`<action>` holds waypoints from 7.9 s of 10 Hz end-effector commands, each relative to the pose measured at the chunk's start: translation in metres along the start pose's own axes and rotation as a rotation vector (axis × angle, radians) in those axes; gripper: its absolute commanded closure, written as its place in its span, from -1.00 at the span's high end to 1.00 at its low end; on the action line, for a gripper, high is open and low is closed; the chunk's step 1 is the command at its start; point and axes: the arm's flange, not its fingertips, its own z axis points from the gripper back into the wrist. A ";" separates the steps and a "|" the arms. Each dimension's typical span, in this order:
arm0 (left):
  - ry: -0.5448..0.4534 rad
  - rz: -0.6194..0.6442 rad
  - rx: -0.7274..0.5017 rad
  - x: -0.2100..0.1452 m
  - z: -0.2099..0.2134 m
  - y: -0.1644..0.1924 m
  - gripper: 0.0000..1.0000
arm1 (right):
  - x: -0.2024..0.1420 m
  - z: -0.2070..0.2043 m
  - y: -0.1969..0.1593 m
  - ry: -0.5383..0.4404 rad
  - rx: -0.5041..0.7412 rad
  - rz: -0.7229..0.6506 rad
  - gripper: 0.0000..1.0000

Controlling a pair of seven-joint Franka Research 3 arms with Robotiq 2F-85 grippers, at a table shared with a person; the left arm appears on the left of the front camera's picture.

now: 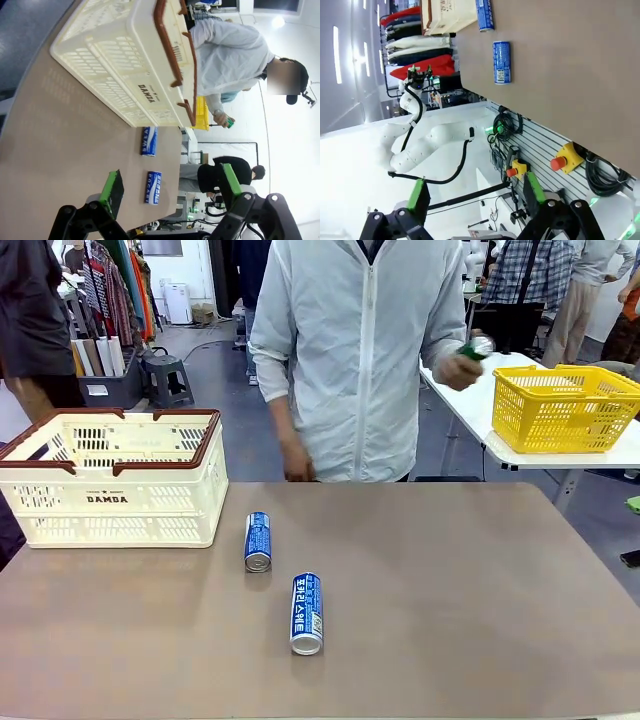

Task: Place the drinks into the Shopping basket.
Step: Pick up one drink and place it into the Shopping basket.

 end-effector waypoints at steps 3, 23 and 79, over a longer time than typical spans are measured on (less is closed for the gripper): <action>0.265 -0.212 0.224 -0.098 -0.117 -0.144 1.00 | -0.003 0.004 0.004 0.004 0.001 -0.017 1.00; 0.487 -0.499 0.476 -0.173 -0.071 -0.123 1.00 | -0.003 0.004 0.004 0.004 0.001 -0.017 1.00; 0.604 -0.701 0.917 0.082 -0.366 -0.284 -1.00 | -0.003 0.004 0.004 0.004 0.001 -0.017 1.00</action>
